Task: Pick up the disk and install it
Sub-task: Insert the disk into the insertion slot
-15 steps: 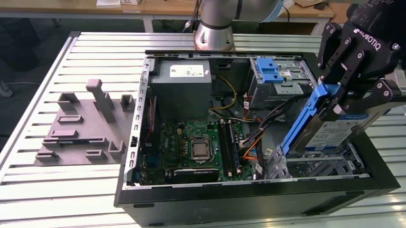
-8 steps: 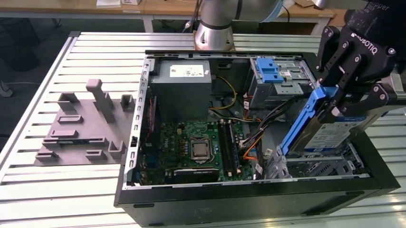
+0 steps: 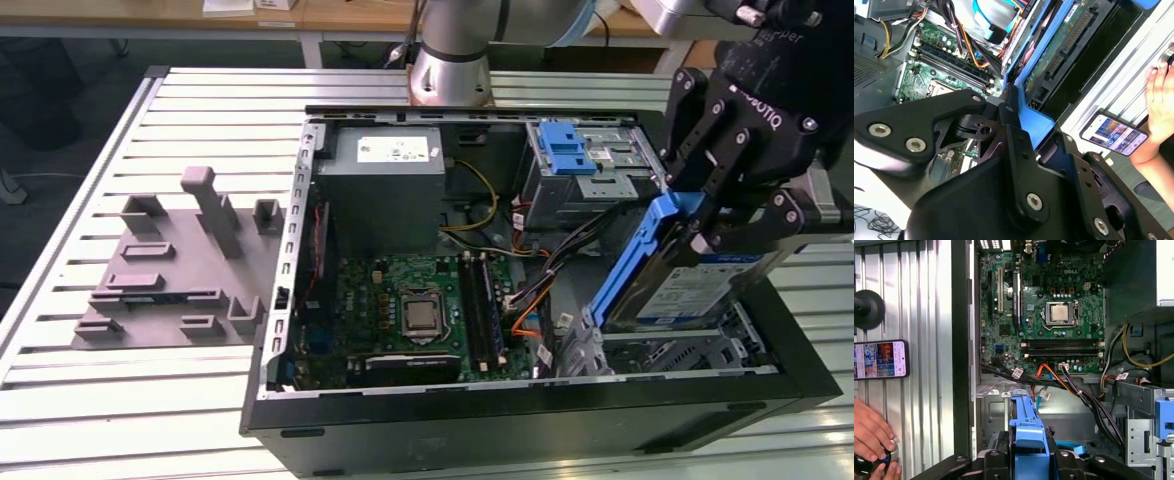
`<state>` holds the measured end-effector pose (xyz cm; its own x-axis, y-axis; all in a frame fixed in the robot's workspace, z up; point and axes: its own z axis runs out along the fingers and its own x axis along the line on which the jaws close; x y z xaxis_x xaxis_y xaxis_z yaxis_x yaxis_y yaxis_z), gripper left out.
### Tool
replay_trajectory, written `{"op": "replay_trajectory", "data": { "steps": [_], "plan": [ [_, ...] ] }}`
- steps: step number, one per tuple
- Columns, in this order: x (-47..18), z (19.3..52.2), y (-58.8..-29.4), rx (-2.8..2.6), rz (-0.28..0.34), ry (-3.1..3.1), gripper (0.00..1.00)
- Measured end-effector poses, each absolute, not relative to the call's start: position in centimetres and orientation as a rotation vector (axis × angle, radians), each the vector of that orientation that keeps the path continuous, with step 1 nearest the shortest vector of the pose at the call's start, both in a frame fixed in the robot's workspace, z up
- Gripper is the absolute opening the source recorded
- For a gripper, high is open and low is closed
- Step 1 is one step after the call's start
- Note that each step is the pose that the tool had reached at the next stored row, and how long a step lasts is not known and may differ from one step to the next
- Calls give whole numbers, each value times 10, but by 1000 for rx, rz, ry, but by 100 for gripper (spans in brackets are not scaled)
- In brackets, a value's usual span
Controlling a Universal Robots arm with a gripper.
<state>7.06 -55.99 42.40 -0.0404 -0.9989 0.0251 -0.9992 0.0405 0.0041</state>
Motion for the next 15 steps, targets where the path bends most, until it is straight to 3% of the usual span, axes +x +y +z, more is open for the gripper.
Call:
{"op": "replay_trajectory", "data": {
  "steps": [15],
  "plan": [
    [71,418,-561,2161,20,-2250,36]
  ]
}}
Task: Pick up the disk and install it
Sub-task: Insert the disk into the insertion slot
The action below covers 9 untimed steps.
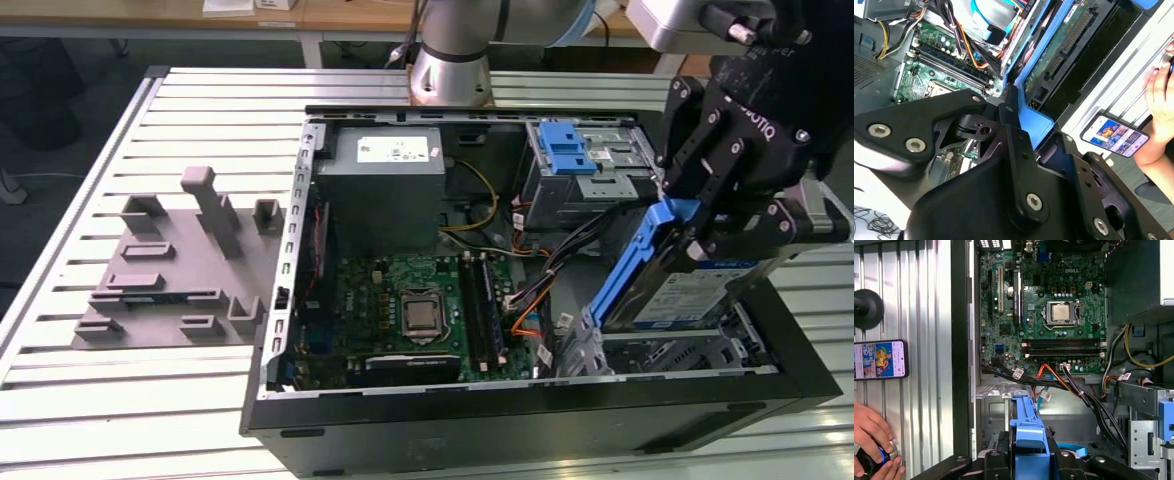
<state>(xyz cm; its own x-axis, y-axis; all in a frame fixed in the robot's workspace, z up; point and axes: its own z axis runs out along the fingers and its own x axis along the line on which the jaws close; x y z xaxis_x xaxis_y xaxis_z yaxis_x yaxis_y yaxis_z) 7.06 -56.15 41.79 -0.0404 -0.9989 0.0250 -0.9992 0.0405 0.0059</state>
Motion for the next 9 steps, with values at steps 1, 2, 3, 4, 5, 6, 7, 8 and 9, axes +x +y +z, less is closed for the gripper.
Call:
{"op": "replay_trajectory", "data": {
  "steps": [1,2,3,4,5,6,7,8,9],
  "plan": [
    [71,416,-562,2160,20,-2249,36],
    [71,414,-562,2160,19,-2249,36],
    [71,413,-562,2160,19,-2249,36],
    [71,411,-563,2160,19,-2249,36],
    [71,409,-563,2160,18,-2249,36],
    [71,407,-563,2160,18,-2249,36],
    [71,405,-563,2160,18,-2249,36],
    [71,405,-563,2160,18,-2249,36],
    [71,405,-563,2160,18,-2249,36]
  ]
}}
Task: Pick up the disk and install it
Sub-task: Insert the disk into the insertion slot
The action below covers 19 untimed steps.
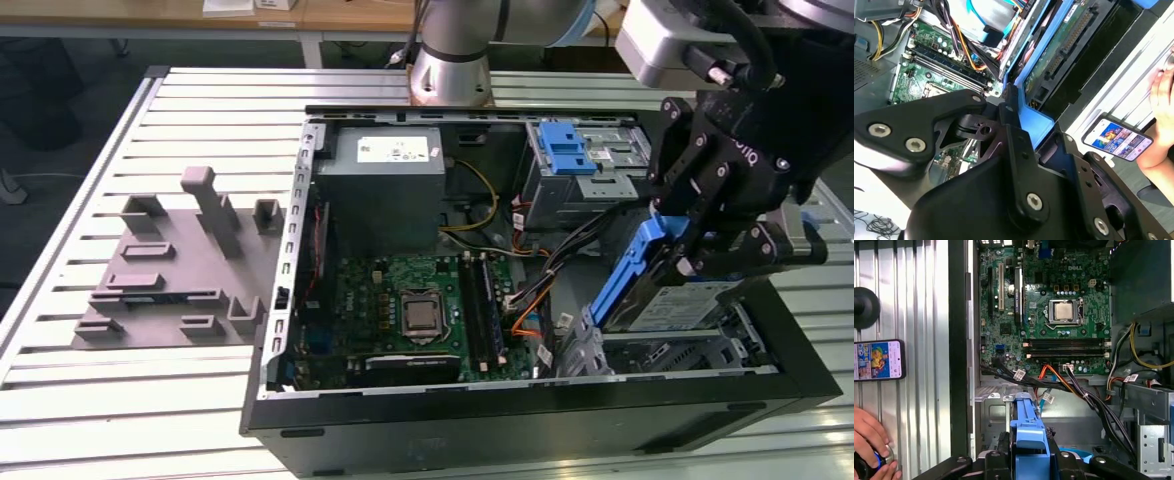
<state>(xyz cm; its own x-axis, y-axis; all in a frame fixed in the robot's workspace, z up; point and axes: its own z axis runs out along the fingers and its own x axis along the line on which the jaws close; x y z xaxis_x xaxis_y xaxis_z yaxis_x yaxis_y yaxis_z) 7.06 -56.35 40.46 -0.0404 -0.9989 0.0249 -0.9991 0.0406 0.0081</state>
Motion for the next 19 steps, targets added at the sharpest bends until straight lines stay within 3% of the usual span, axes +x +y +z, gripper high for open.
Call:
{"op": "replay_trajectory", "data": {
  "steps": [3,4,12,15,18,19],
  "plan": [
    [71,405,-563,2159,18,-2249,37],
    [71,404,-563,2159,18,-2249,44],
    [71,391,-564,2160,17,-2249,42],
    [72,385,-564,2160,17,-2249,24],
    [72,380,-564,2160,17,-2249,18],
    [72,378,-564,2160,18,-2249,12]
  ]
}}
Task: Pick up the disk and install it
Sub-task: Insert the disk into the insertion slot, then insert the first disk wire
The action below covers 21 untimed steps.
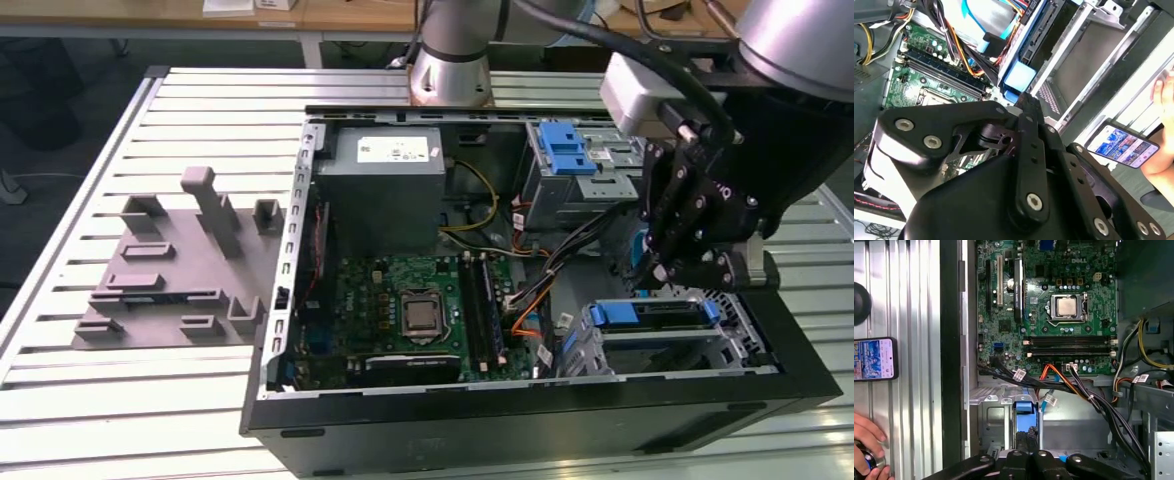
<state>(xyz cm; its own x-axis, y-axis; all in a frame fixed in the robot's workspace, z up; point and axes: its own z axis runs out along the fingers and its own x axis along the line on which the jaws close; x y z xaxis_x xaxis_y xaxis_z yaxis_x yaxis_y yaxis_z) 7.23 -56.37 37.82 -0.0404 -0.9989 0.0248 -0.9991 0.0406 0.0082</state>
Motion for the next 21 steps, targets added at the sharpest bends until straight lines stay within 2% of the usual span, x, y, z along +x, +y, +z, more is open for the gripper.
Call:
{"op": "replay_trajectory", "data": {
  "steps": [21],
  "plan": [
    [72,358,-564,2160,17,-2249,11]
  ]
}}
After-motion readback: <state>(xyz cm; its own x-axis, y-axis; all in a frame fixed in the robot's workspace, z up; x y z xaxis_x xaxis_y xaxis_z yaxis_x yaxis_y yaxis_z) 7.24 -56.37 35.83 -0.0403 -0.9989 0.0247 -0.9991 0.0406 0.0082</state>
